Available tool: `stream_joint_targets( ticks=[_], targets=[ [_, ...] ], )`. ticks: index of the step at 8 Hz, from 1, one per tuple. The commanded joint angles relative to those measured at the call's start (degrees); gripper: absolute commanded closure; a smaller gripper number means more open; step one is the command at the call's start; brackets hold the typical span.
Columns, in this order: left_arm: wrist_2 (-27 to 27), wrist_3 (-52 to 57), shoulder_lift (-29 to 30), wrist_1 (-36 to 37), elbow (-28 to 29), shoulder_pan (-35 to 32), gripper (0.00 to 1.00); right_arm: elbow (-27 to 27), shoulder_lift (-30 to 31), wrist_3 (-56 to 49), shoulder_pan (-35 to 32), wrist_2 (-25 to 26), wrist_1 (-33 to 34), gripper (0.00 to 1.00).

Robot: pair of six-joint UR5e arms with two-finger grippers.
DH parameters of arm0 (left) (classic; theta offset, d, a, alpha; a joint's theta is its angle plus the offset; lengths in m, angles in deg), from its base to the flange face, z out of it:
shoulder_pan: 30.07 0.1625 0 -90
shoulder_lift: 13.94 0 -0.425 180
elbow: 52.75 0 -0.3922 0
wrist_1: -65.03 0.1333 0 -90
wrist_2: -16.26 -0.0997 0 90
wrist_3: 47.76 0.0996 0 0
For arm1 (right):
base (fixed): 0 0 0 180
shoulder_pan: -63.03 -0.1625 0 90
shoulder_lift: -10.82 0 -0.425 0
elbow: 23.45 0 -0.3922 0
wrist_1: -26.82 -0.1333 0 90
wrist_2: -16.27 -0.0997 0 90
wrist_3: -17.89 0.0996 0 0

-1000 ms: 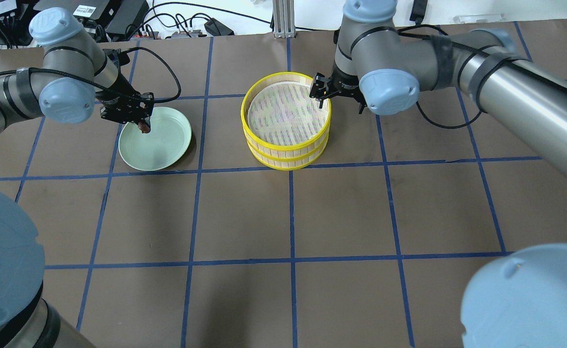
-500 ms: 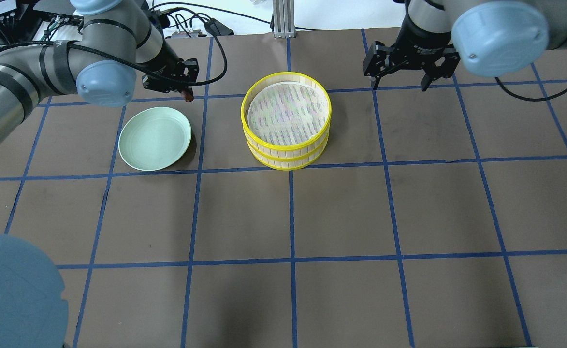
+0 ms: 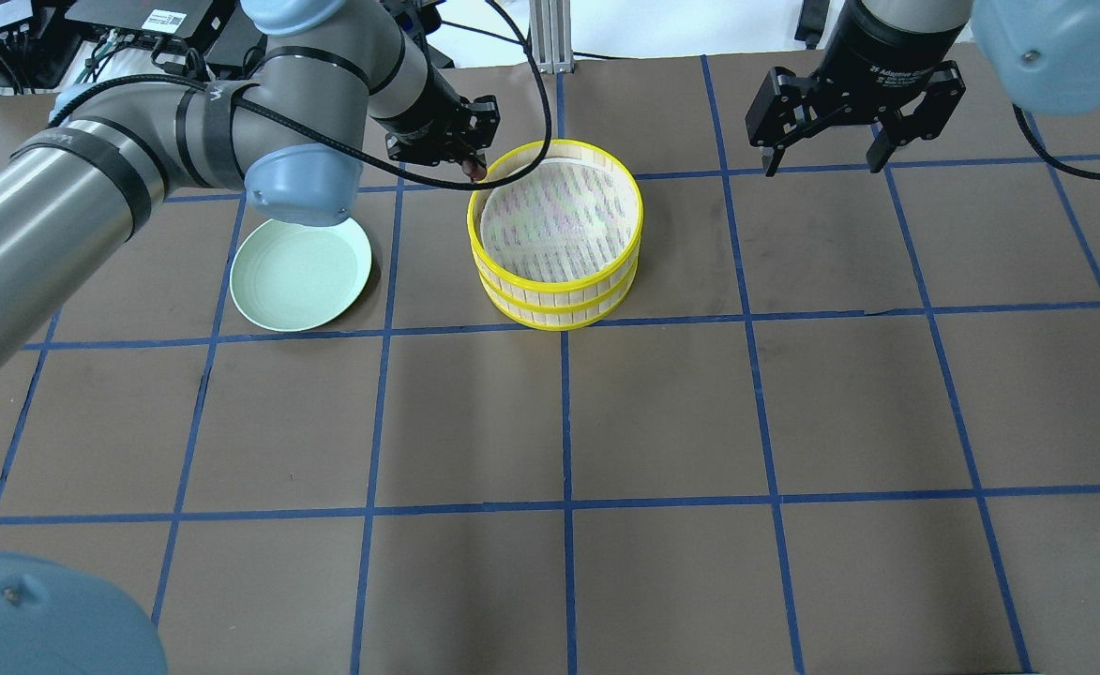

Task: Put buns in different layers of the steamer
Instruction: 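Release the steamer rim and raise the right gripper away, then lower the dark red bun into the top steamer tier and open the left gripper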

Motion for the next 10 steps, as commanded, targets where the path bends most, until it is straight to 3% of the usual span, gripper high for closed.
stream_joint_targets(
  ticks=[1,2,3,4,5,8,9,10],
  targets=[
    [5.3,0.5,3.3,4.4,-0.5,-2.2,1.00,-0.1,0.0,-0.3,0.0,0.2,-0.3,0.00],
    [5.4,0.5,4.6,4.4,-0.5,-2.9,0.89,-0.1,0.0,-0.3,0.0,0.2,-0.3,0.00],
    [5.3,0.6,5.3,4.5,-0.5,-3.6,0.39,-0.1,0.0,-0.3,0.0,0.3,-0.3,0.00],
    [5.1,0.6,5.3,4.4,-0.6,-3.6,0.07,-0.2,0.0,-0.3,0.0,0.4,-0.3,0.00],
    [5.1,0.5,5.2,4.4,-0.6,-3.6,0.00,-0.2,0.0,-0.3,0.0,0.4,-0.3,0.00],
    [4.8,-0.2,4.0,4.3,-0.3,-3.6,0.00,-0.3,0.0,-0.3,0.0,1.8,-0.3,0.00],
    [2.3,-0.1,2.3,3.1,0.1,-3.6,0.00,-0.3,0.0,-0.3,0.0,1.8,-0.2,0.00],
    [-3.4,0.4,-0.1,-2.1,0.2,-3.6,0.00,-0.3,0.0,-0.3,0.0,1.8,-0.2,0.00]
  ],
)
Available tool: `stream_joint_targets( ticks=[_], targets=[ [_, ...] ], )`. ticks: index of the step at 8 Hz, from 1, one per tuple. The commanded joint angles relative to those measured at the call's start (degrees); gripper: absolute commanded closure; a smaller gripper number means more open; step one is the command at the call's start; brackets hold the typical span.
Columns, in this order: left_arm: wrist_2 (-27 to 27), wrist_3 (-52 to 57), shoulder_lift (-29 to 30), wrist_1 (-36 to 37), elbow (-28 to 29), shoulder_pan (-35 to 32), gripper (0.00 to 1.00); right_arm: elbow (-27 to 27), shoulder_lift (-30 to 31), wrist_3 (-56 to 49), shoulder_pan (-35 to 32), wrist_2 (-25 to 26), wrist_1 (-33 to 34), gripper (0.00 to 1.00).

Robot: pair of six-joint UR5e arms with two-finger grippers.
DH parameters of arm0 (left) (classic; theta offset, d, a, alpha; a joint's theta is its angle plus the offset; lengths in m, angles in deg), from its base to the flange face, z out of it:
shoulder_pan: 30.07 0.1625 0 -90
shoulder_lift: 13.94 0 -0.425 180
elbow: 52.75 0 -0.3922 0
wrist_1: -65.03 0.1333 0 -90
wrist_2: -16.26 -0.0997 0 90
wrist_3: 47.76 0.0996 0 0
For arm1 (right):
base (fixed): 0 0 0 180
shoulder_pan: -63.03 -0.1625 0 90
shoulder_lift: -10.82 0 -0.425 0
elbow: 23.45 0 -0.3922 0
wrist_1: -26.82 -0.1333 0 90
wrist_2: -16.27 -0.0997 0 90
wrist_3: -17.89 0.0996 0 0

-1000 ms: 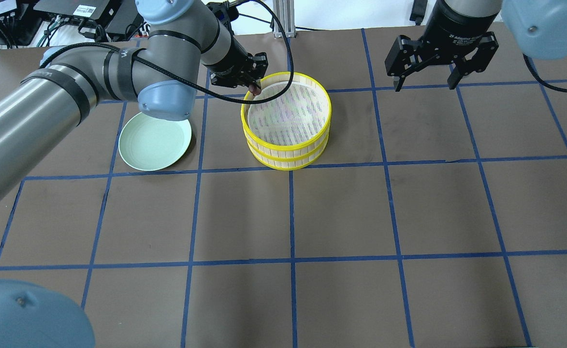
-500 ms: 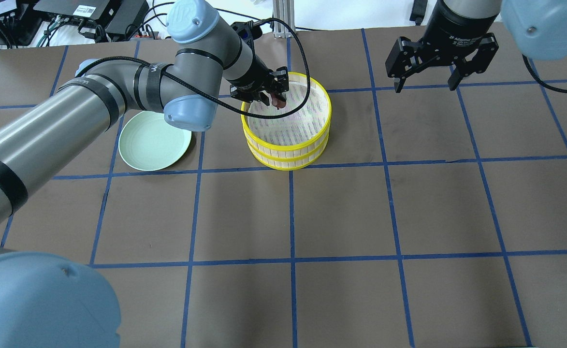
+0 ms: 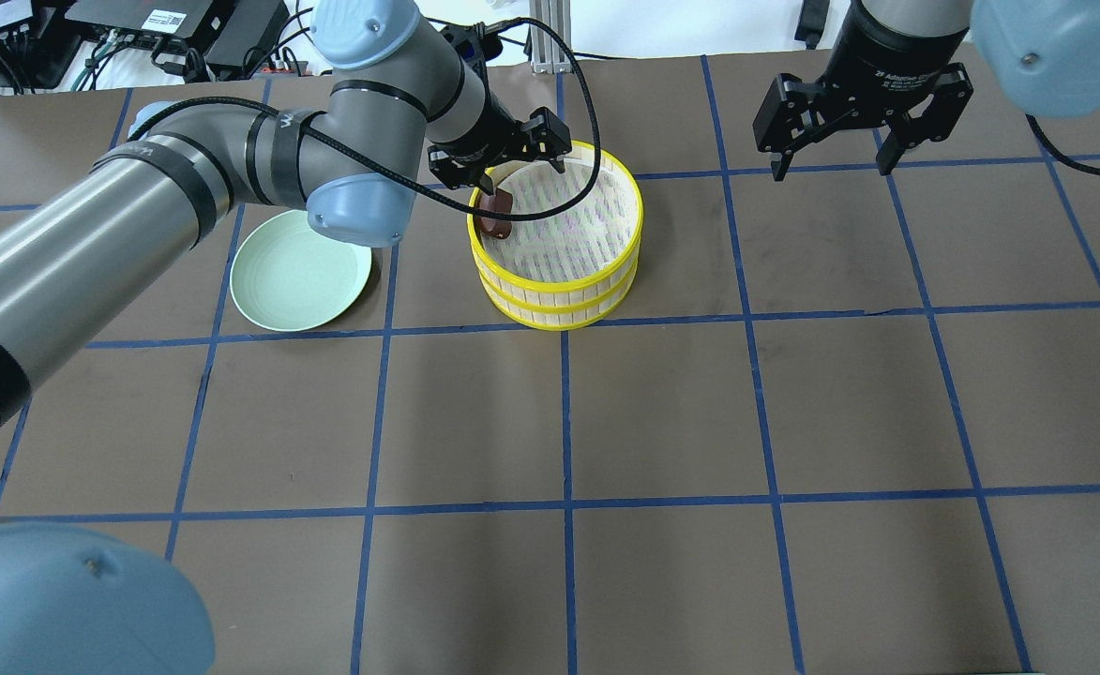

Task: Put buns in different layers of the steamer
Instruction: 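Lower the dark red bun into the top steamer tier and open the left gripper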

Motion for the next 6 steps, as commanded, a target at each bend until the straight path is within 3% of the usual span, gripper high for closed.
stream_joint_targets(
  ticks=[1,2,6],
  targets=[
    [-11.0,1.5,-5.3,-11.9,0.3,0.3,0.00,0.0,0.0,0.0,0.0,0.1,0.1,0.00],
    [-13.6,2.0,-6.5,-13.2,0.3,1.9,0.00,0.0,0.1,0.0,0.0,0.0,0.1,0.00],
    [-14.6,11.3,-16.7,-28.6,0.3,12.1,0.00,0.0,0.3,0.1,0.0,-0.1,0.1,0.00]
  ],
)
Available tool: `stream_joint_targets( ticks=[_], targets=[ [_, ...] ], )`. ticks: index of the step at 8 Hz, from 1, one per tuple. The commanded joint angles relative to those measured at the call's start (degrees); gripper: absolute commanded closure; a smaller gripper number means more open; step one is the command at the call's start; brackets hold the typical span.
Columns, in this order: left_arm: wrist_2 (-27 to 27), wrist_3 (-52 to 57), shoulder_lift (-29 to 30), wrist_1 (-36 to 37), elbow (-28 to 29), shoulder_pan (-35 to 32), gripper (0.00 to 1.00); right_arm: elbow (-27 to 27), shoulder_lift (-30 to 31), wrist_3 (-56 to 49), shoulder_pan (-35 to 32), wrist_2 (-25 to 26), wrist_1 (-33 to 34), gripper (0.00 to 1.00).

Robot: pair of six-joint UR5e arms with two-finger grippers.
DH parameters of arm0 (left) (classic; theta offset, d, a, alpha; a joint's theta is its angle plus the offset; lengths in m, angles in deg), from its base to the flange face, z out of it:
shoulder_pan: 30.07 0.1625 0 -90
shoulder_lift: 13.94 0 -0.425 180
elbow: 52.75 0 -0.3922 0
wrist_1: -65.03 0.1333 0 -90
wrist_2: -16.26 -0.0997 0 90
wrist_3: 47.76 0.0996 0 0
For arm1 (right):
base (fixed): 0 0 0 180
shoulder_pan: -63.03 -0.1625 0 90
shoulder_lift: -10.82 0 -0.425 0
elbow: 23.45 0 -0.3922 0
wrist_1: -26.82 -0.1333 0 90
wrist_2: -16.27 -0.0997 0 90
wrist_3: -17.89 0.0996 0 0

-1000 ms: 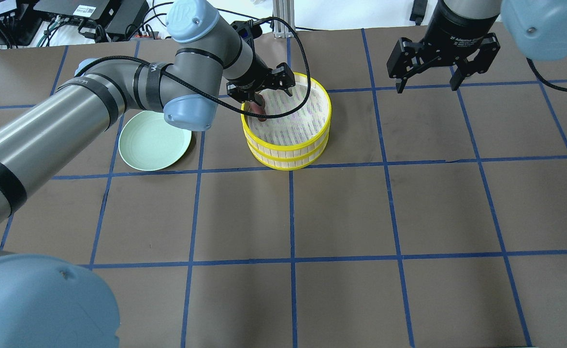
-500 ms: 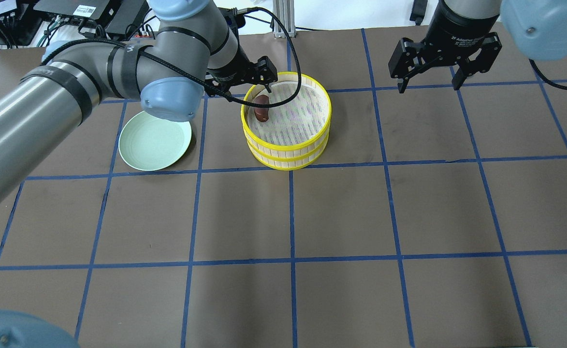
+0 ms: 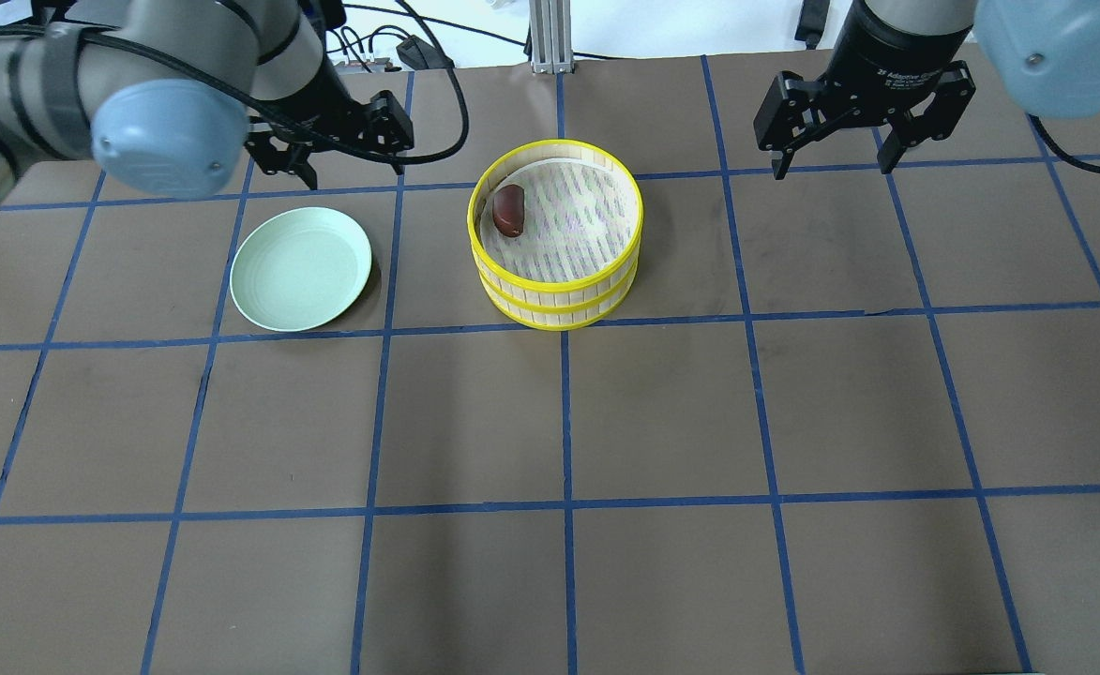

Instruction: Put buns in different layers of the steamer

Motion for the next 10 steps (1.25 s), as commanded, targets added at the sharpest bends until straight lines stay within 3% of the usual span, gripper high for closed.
stream_joint_targets(
  ticks=[1,2,4,6,10],
  targets=[
    [-4.7,3.1,-5.3,-6.9,0.0,3.5,0.00,0.0,0.0,0.1,0.0,0.0,0.1,0.00],
    [-9.0,3.1,-5.9,-7.8,-0.7,3.1,0.00,0.0,-0.1,0.1,0.0,0.3,0.0,0.00],
    [-7.9,3.1,-6.3,-9.9,-0.8,2.5,0.00,-0.3,-0.3,1.0,-0.5,0.0,0.1,0.00],
    [-1.0,3.0,-6.4,-10.4,-0.9,2.5,0.00,-0.4,-0.3,-0.6,0.1,0.1,0.4,0.00],
    [-0.8,3.1,-6.4,-10.4,-1.4,2.7,0.00,-0.4,-0.1,-0.4,0.0,0.0,0.9,0.00]
  ],
)
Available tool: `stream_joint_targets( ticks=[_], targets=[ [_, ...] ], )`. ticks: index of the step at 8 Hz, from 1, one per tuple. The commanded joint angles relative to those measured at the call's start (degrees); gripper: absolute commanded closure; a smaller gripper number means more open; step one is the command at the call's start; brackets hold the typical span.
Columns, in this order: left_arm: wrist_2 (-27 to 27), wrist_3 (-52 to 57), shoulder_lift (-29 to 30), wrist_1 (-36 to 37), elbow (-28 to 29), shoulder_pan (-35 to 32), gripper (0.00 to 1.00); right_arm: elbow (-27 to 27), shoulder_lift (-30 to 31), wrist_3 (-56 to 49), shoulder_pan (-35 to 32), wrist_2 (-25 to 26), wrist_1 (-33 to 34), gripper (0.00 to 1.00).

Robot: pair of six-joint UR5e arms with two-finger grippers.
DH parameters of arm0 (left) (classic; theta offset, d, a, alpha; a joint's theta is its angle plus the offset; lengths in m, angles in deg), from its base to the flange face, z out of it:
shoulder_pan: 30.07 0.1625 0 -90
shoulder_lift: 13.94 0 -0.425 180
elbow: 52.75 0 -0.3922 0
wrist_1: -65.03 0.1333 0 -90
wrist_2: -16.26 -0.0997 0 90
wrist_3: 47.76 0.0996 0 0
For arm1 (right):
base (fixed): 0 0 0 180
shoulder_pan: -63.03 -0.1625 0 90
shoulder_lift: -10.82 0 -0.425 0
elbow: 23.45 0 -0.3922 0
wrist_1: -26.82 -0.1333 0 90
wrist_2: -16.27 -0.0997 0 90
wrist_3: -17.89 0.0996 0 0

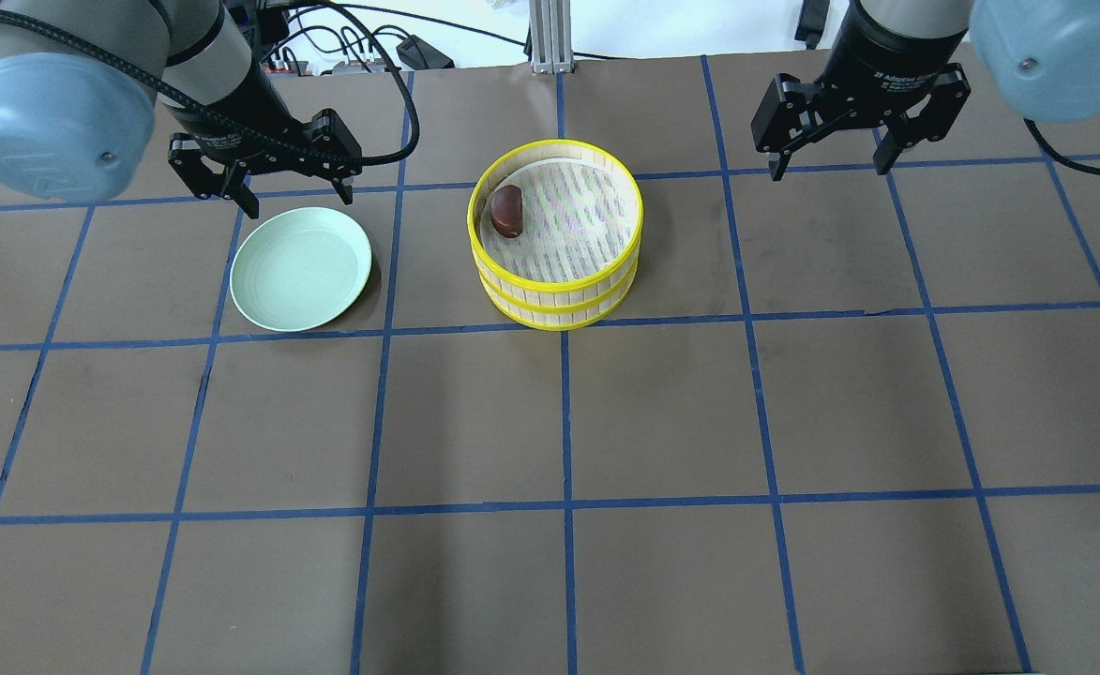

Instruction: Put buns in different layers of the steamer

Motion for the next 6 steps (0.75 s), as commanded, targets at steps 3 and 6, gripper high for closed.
stream_joint_targets(
  ticks=[3,6],
  targets=[
    [-0.1,0.0,-0.2,-0.2,-0.1,-0.1,0.00,0.0,0.4,0.0,0.0,0.1,0.4,0.00],
    [-0.1,0.0,-0.2,-0.2,-0.1,-0.1,0.00,0.0,0.3,0.2,-0.1,-0.1,0.7,0.00]
  ],
)
